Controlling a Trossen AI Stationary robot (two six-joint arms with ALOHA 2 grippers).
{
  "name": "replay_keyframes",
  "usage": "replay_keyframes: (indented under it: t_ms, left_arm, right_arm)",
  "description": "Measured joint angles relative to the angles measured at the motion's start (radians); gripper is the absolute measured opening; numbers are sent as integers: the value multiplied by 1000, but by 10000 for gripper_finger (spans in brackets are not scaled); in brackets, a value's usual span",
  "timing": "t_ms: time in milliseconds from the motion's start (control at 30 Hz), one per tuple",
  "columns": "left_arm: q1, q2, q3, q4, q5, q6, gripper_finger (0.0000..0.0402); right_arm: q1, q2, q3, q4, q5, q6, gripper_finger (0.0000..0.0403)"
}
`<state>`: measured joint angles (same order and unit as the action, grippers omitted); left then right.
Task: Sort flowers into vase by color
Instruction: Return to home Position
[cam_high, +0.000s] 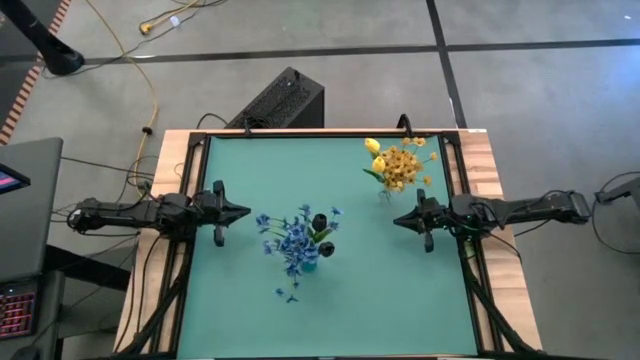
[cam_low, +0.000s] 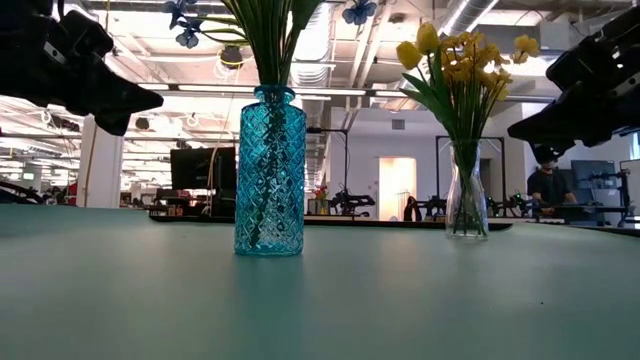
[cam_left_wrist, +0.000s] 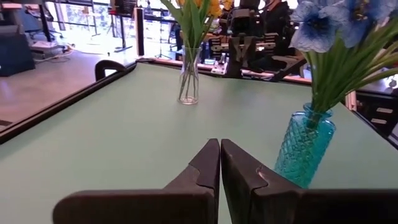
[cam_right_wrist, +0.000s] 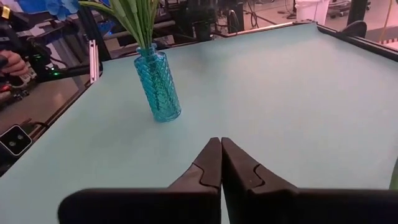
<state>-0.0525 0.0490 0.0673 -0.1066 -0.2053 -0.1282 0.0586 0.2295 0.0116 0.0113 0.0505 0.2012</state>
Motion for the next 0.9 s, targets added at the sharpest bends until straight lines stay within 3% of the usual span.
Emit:
replay_keyframes:
  t_ms: [900]
  left_arm:
    - [0,0,1,-29,-21,0,2]
  right_arm:
    - [0,0,-1,-3,1,1,50]
